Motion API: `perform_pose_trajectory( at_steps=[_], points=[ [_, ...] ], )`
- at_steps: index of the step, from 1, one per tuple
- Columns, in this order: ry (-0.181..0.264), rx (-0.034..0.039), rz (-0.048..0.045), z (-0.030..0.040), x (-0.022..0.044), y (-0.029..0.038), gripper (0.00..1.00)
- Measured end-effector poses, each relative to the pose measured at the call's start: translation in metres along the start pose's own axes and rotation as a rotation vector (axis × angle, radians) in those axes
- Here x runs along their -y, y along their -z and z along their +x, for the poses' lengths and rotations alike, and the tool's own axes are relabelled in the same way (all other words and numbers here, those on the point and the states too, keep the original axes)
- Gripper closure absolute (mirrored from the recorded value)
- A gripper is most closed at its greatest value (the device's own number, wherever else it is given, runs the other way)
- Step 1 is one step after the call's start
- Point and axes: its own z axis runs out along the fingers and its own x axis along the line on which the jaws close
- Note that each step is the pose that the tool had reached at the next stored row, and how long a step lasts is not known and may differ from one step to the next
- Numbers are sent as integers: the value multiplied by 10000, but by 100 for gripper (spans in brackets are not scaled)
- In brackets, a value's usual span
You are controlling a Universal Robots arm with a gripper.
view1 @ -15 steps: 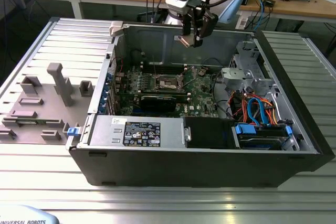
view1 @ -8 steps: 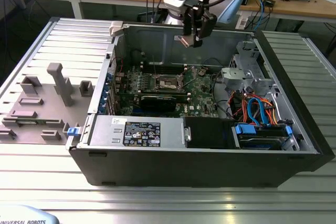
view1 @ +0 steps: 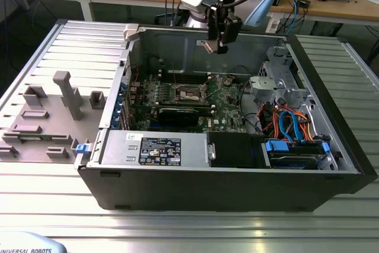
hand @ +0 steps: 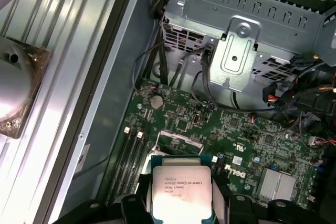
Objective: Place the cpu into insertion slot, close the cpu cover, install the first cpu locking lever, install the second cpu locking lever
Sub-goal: 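Place the cpu into insertion slot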
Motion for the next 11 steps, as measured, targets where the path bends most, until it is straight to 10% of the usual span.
perform_pose_trajectory(
  at_steps=[11],
  points=[
    [-130,11,-2,0,0,0,46]
  ],
)
